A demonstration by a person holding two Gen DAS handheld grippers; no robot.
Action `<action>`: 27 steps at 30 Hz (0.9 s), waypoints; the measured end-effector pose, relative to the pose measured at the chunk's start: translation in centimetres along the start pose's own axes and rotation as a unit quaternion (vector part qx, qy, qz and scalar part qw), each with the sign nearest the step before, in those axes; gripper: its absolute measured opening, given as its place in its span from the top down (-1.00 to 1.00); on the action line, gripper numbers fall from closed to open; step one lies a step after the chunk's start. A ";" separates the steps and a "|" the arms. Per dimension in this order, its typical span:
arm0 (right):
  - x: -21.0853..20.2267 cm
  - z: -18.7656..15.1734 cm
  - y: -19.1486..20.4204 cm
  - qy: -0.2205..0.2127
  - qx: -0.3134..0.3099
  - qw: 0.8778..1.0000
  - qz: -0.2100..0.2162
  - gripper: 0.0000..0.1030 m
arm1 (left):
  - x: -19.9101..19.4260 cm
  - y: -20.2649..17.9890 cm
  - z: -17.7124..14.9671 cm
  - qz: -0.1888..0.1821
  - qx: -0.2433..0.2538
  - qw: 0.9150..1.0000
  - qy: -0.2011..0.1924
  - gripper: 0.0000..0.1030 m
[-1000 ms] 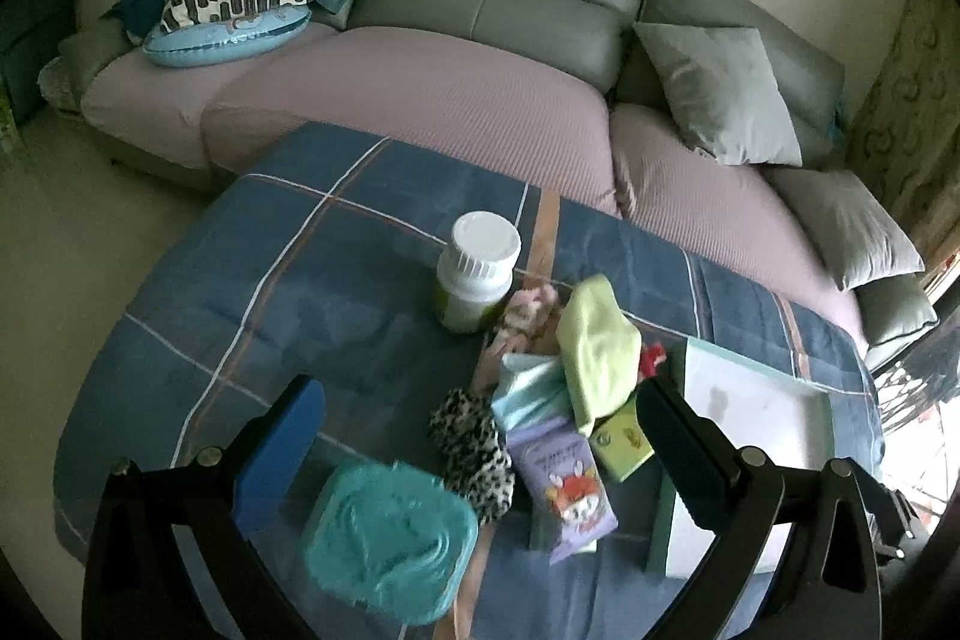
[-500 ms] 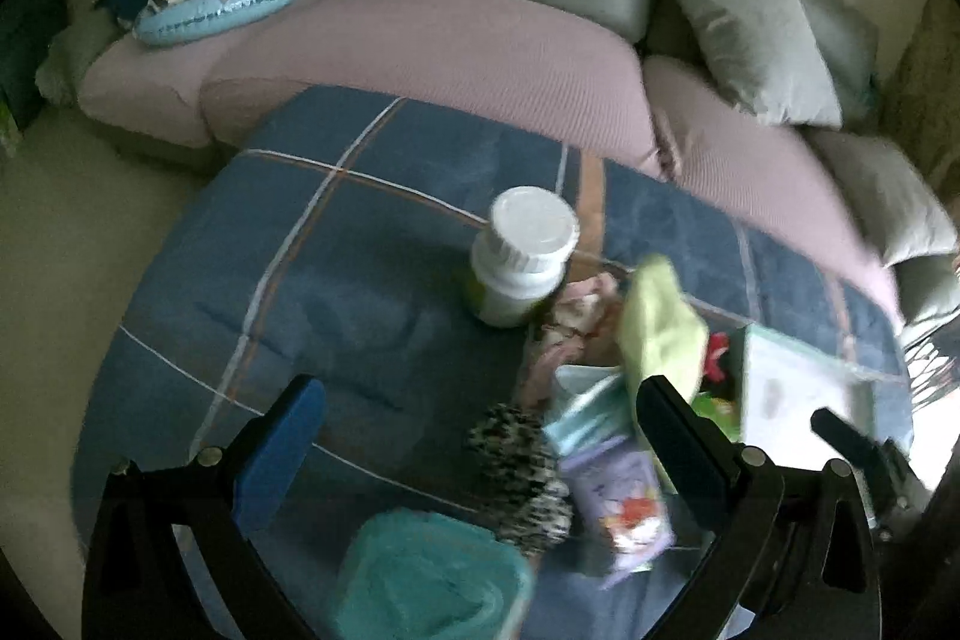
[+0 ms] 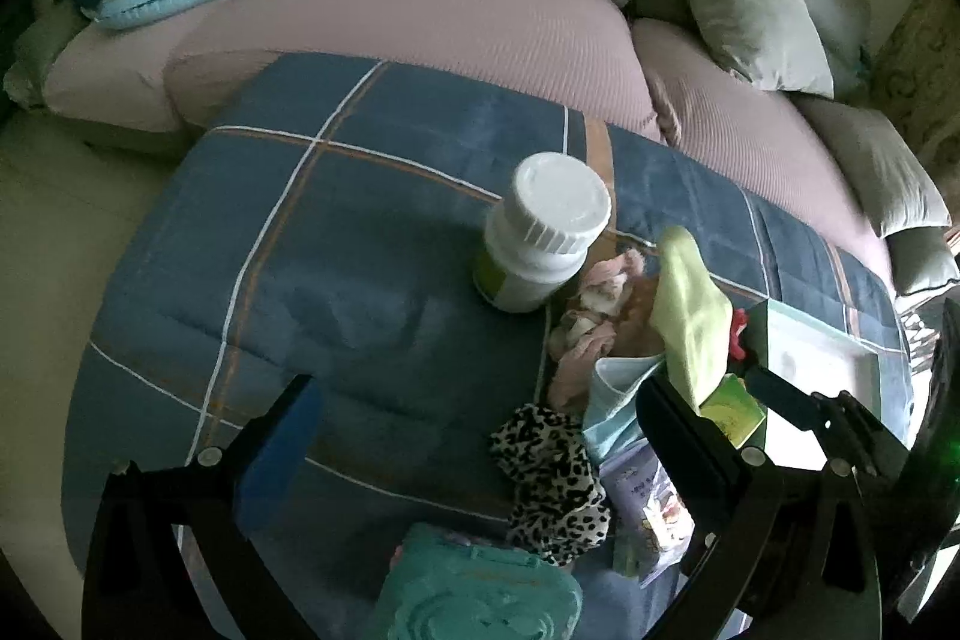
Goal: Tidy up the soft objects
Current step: 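Move the right tool toward the yellow-green cloth while the left tool approaches the pile, then grasp the yellow-green cloth with the right tool while the left tool grasps the blue mask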
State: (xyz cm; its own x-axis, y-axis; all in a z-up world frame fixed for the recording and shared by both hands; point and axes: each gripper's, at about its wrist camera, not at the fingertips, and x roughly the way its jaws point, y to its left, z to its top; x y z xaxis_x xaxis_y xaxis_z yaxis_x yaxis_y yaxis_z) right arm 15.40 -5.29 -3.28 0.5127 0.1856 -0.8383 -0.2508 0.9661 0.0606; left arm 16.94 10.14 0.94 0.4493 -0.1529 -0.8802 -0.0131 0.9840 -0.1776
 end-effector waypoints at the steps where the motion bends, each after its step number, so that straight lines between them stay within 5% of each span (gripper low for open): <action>1: 0.2 0.1 0.2 0.000 -0.003 1.000 0.000 -0.43 | 0.1 0.0 0.0 -0.002 0.003 1.000 0.000 -1.00; 6: 0.9 0.2 0.3 -0.001 -0.007 1.000 -0.005 -0.14 | 0.0 -0.5 -0.4 -0.006 0.027 1.000 -0.003 -1.00; 8: 1.1 0.1 0.0 -0.002 -0.005 1.000 -0.001 0.13 | 0.0 -0.8 -0.5 -0.011 0.034 0.999 -0.001 -0.99; 16: 1.0 -0.7 -1.9 -0.005 0.009 1.000 0.010 0.70 | 0.2 -2.3 -1.1 -0.034 0.053 0.998 0.002 -0.71; 27: -0.2 -1.6 -3.9 -0.022 0.043 0.998 0.027 0.87 | 0.9 -4.9 -1.6 -0.067 0.088 0.994 0.016 -0.12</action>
State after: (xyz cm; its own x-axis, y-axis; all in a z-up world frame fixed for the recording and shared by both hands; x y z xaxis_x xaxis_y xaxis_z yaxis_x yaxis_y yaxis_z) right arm 15.00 -9.41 -4.19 0.5359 0.2434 -0.8085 -0.2078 0.9661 0.1531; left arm 15.98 5.02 0.35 0.4071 -0.2836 -0.8683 0.2034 0.9549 -0.2165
